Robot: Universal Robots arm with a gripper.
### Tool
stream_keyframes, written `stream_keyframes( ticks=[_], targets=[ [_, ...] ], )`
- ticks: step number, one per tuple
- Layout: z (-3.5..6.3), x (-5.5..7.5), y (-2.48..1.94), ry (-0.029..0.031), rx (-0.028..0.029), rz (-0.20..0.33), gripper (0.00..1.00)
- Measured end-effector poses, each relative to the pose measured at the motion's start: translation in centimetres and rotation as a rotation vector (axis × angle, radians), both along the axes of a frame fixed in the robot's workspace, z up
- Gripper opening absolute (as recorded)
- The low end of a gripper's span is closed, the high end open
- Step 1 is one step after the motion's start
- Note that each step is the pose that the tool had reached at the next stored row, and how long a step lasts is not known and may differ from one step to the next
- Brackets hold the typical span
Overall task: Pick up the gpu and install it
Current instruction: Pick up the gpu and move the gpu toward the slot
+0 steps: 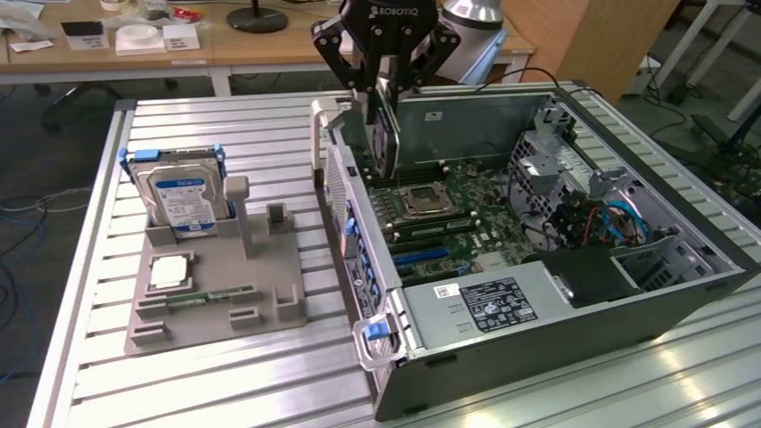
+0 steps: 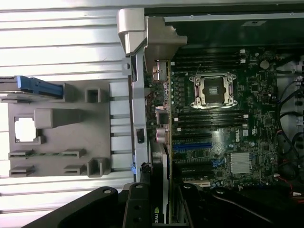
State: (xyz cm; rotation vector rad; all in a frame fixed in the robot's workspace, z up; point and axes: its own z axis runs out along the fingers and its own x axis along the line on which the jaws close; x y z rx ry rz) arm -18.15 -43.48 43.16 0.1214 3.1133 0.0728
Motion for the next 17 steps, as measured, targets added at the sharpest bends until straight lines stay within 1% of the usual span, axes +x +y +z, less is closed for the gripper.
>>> stream_keyframes(
  ticks=[17],
  targets=[
    [-0.01,1.8,0.00,0.0000,0.0000,0.000,0.27]
  ],
)
